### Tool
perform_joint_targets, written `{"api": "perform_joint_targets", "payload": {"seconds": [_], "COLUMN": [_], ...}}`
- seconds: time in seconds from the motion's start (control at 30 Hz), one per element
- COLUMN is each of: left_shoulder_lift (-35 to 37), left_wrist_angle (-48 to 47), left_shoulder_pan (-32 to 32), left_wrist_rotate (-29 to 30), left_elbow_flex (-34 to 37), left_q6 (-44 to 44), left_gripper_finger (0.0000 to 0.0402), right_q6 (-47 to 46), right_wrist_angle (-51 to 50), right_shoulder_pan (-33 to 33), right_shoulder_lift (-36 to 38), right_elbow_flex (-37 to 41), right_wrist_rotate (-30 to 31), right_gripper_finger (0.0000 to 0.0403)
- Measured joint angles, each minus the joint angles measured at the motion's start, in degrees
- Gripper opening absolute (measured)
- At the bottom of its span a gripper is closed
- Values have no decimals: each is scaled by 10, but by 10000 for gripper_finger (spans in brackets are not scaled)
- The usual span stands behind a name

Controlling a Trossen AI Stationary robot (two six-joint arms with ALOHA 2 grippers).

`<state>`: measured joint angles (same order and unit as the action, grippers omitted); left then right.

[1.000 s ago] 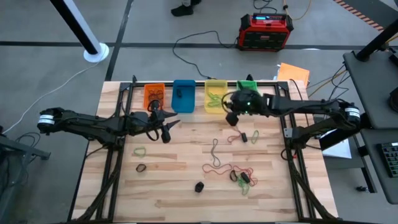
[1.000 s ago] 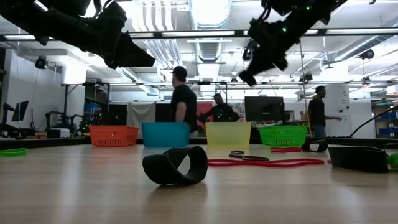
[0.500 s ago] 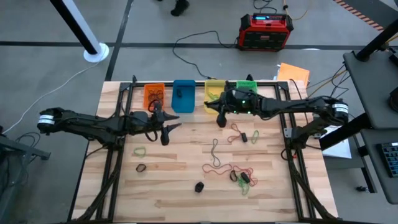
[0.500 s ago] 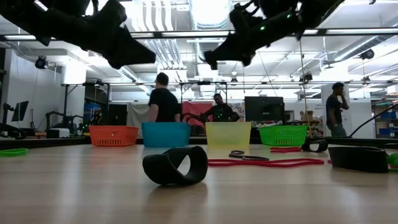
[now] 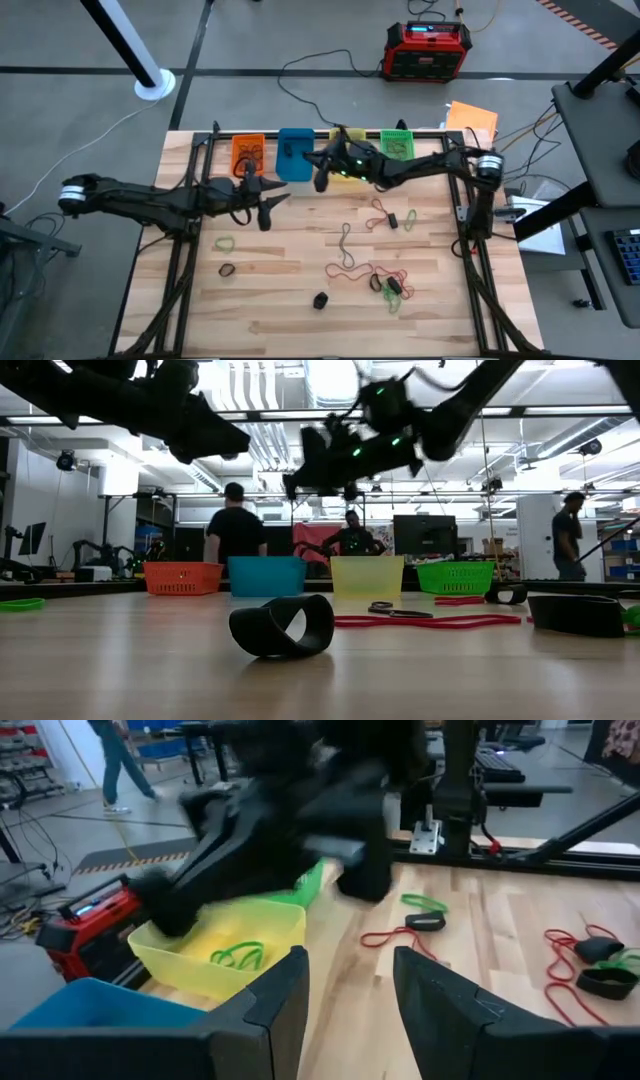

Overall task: Sort rubber bands into baskets
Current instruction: Put the black rubber band into the blue bin

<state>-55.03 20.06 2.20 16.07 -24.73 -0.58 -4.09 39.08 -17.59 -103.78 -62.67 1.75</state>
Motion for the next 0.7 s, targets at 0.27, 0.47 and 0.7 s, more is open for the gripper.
{"api": "perform_joint_targets", "payload": {"seconds": [0.27, 0.47, 0.7], "left_shoulder_lift": [36, 45, 47], "left_wrist_angle": [-57, -102, -152], "left_shoulder_pan": [0, 0, 10], "left_wrist_rotate": [1, 66, 104], "left_elbow_flex": [0, 0, 0], "left_q6": [-1, 19, 48], "left_gripper_finger": [132, 132, 132], "right_q6": [3, 18, 32], "right_wrist_angle": [-52, -131, -196], "right_shoulder_pan": [-7, -21, -34], "right_shoulder_lift": [-85, -121, -124], "right_elbow_flex": [-100, -157, -192], "right_wrist_rotate": [27, 59, 58], "right_gripper_finger": [9, 9, 9]}}
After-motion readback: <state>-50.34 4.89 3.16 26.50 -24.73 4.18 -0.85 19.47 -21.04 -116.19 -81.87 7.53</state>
